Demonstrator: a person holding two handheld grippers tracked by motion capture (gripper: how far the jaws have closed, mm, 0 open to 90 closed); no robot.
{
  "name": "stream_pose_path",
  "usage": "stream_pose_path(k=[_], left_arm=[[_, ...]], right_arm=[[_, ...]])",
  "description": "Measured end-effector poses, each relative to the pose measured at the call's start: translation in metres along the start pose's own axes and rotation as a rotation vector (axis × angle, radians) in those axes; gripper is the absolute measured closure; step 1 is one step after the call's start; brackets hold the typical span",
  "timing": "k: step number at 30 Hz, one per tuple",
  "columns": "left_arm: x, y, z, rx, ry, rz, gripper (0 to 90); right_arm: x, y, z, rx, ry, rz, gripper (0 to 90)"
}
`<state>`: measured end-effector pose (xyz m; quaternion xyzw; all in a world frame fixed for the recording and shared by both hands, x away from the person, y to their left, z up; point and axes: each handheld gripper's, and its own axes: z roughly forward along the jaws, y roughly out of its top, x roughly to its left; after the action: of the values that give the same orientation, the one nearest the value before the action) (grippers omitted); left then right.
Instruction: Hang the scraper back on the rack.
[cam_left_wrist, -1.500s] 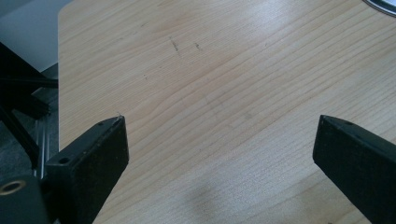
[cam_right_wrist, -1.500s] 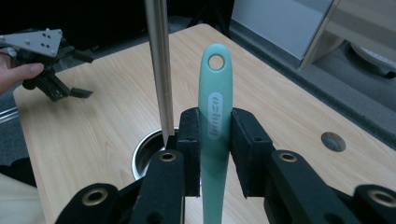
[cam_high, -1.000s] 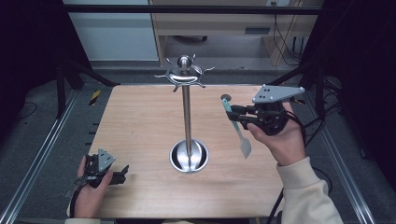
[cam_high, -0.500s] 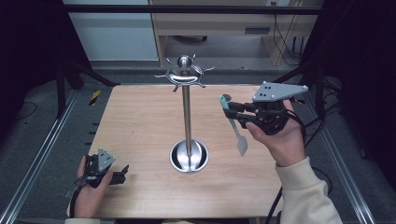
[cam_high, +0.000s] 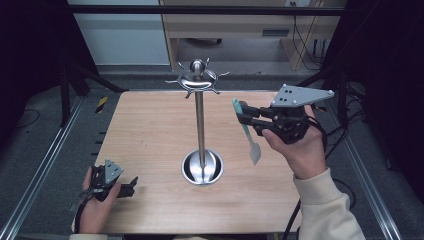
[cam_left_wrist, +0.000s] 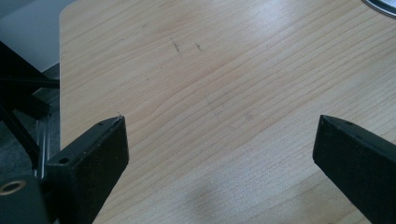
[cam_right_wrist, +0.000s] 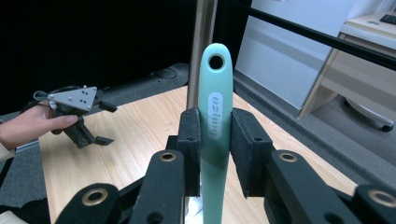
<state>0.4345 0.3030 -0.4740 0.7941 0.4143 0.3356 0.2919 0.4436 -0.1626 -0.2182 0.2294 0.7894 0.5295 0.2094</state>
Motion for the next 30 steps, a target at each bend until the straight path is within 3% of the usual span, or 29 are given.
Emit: stream_pose_path(k=[30], left_arm=[[0.001,0.000,-0.001,-0.007,0.006,-0.002,3.2]], right_arm=[[0.006,0.017,-0.002,-0.082,0.016,0.007,74.2]])
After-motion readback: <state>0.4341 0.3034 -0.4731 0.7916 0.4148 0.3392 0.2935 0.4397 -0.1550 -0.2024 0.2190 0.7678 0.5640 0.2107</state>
